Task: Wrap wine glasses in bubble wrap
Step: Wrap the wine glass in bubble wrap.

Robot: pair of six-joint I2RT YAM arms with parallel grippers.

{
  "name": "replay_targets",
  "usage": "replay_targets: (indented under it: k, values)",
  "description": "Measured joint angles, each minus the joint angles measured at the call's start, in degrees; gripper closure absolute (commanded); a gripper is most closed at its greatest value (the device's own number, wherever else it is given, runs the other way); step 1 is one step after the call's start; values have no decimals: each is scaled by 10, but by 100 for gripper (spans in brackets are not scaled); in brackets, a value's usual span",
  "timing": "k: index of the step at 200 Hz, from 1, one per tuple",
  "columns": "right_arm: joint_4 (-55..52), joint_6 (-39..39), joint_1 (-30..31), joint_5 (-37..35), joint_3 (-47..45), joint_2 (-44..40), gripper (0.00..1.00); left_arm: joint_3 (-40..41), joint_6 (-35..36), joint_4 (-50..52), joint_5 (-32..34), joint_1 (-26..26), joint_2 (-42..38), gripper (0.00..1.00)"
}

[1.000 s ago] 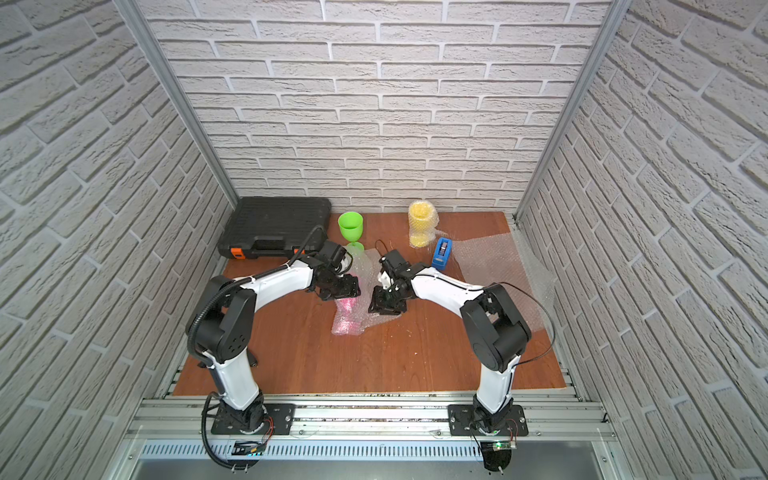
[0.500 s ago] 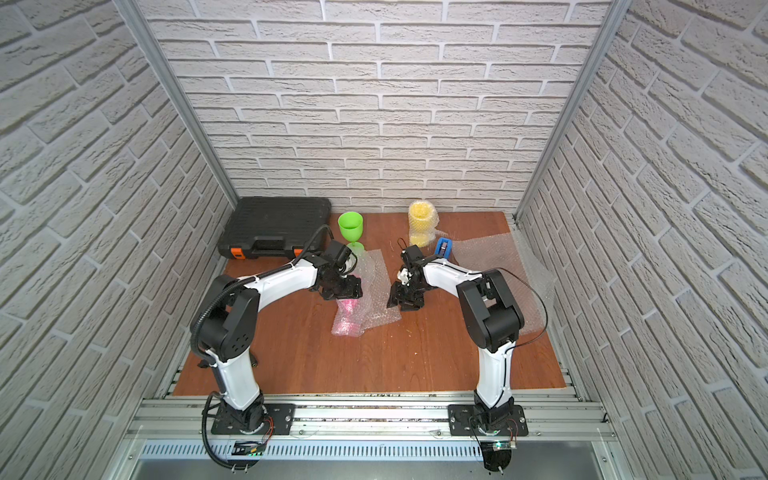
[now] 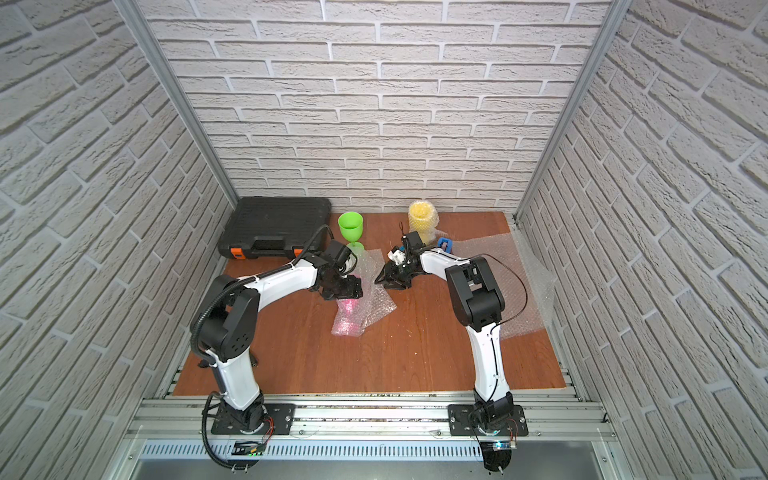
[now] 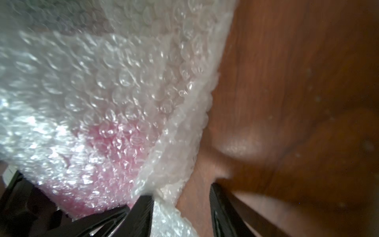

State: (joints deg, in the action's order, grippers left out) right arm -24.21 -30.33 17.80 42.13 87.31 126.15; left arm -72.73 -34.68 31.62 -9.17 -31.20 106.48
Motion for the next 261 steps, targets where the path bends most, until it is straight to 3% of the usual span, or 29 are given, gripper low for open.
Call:
replay_targets:
  k: [52, 105, 147, 185, 261]
  values:
    - [25, 8, -3, 35, -69, -32, 53, 2, 0, -3, -5, 2, 0, 25]
    - [16, 7, -3, 32, -152, -97, 62, 1, 0, -3, -6, 3, 0, 25]
    - [17, 3, 5, 31, -169, -135, 84, 1, -5, -3, -6, 3, 0, 25]
    - [13, -9, 11, 10, -179, -163, 97, 2, -19, -4, -7, 7, 0, 26]
    - [-7, -43, 71, -83, -181, -253, 98, 11, -51, -33, -28, 7, 0, 27]
